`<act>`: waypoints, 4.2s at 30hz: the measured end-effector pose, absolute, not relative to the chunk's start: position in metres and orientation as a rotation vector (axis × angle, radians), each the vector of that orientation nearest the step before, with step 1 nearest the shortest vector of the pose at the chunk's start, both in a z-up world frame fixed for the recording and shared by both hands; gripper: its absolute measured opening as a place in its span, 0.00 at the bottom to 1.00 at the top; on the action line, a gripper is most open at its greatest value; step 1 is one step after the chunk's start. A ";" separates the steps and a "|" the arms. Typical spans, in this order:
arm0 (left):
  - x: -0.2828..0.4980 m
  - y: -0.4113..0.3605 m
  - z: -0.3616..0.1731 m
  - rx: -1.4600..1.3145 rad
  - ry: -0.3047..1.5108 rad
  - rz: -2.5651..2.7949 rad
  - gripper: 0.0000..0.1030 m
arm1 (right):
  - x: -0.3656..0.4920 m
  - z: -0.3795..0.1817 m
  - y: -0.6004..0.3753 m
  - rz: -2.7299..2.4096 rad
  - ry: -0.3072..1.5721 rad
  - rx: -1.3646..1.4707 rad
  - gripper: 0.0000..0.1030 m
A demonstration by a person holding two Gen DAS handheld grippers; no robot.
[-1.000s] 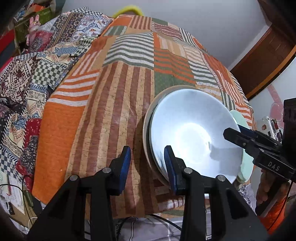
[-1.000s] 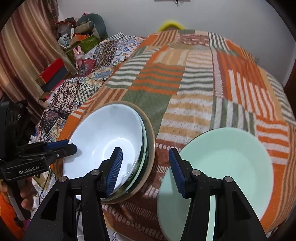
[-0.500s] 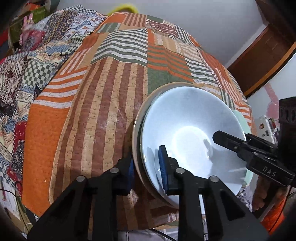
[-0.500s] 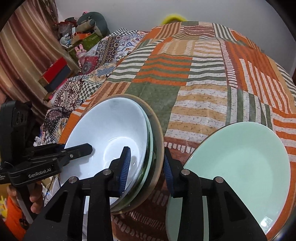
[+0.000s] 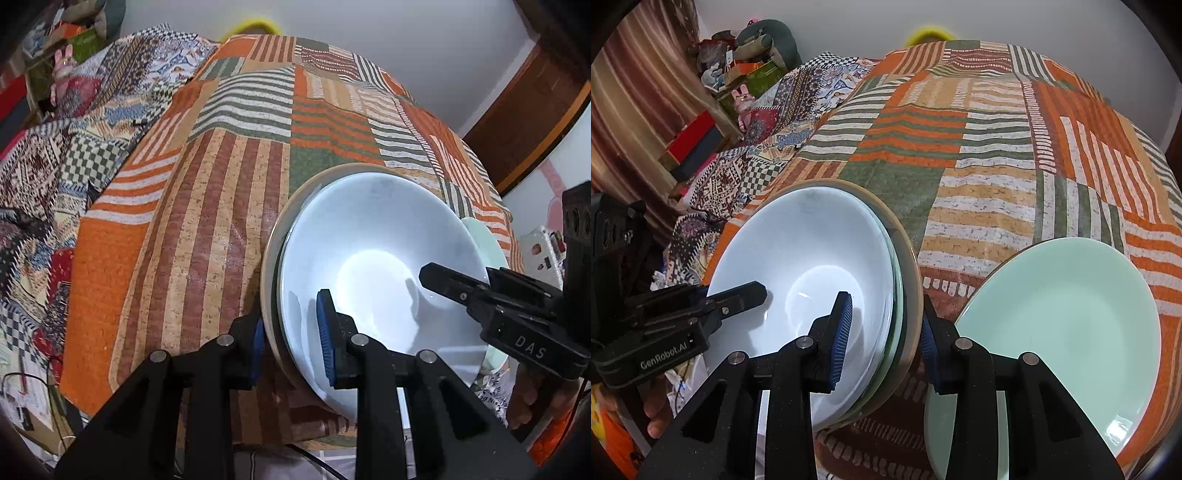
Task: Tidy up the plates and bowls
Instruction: 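Grip the stack rim with the left tool beside the right tool, then carry the stack with both tools onto the mint green plate on the bed, then open both tools releasing the stack onto the mint plate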
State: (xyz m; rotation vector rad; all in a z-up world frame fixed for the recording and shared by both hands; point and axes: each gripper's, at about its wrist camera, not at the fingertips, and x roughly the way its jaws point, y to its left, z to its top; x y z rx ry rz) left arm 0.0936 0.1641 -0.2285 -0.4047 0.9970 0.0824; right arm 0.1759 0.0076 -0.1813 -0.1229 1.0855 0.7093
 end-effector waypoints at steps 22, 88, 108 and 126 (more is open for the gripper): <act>0.077 0.123 -0.150 -0.337 0.862 0.043 0.23 | 0.160 -0.117 -0.039 0.708 0.944 0.008 0.32; 0.159 -0.003 -0.201 -0.224 1.040 -0.161 0.27 | 0.181 -0.165 -0.176 0.498 1.047 0.134 0.34; 0.055 0.000 -0.042 -0.147 0.552 -0.090 0.48 | 0.119 -0.035 -0.198 0.539 0.655 0.090 0.39; -0.016 -0.010 0.013 -0.082 0.262 -0.017 0.97 | 0.070 0.021 -0.196 0.568 0.352 0.079 0.88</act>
